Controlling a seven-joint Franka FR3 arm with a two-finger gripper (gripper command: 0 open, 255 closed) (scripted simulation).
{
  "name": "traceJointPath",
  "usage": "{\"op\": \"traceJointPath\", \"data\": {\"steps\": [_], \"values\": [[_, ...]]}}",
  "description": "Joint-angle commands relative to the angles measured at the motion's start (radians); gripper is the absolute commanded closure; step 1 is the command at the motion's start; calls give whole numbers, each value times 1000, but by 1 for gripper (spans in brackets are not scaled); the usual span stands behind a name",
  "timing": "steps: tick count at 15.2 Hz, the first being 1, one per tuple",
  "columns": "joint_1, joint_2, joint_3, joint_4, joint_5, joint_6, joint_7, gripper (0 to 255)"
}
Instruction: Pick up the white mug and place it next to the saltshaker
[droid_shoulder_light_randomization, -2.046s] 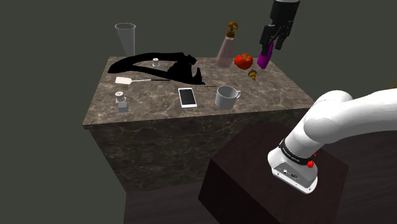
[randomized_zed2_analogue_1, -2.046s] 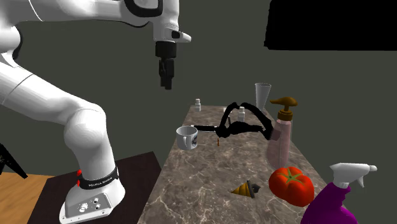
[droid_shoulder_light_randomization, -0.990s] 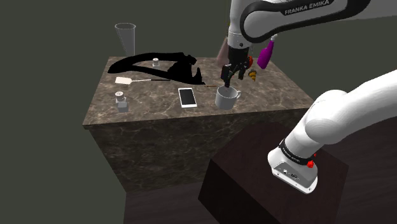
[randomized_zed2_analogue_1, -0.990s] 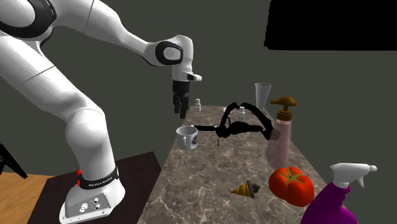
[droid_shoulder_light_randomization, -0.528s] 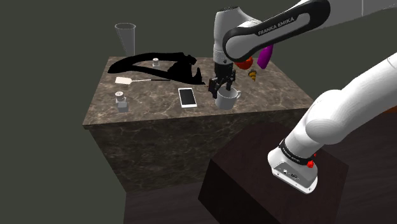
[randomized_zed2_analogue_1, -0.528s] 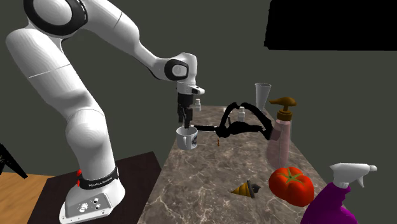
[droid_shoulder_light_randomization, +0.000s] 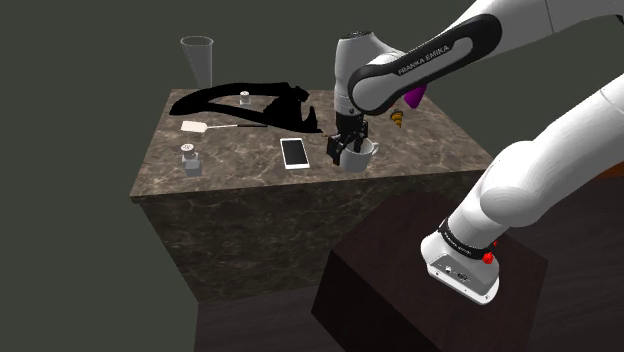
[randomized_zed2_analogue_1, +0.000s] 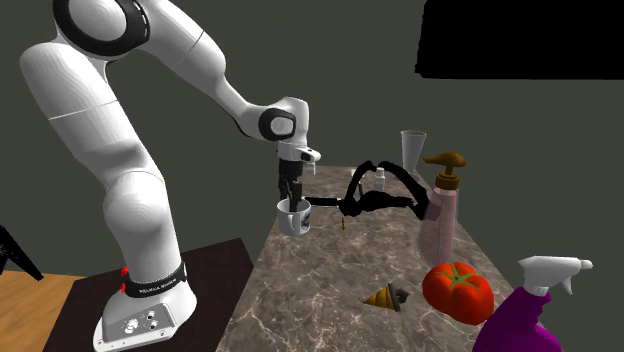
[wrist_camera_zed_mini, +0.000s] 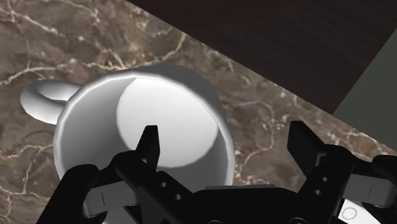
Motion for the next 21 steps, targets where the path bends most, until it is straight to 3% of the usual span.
{"op": "traceJointPath", "data": {"steps": [1,6,7,16,21], "values": [[0,3,0,-1,0,5,1,0],[0,3,0,-1,0,5,1,0],[0,3,0,-1,0,5,1,255],[0,3,0,-1,0,5,1,255],[2,-44,-3,30,6,-73,-7,255]]}}
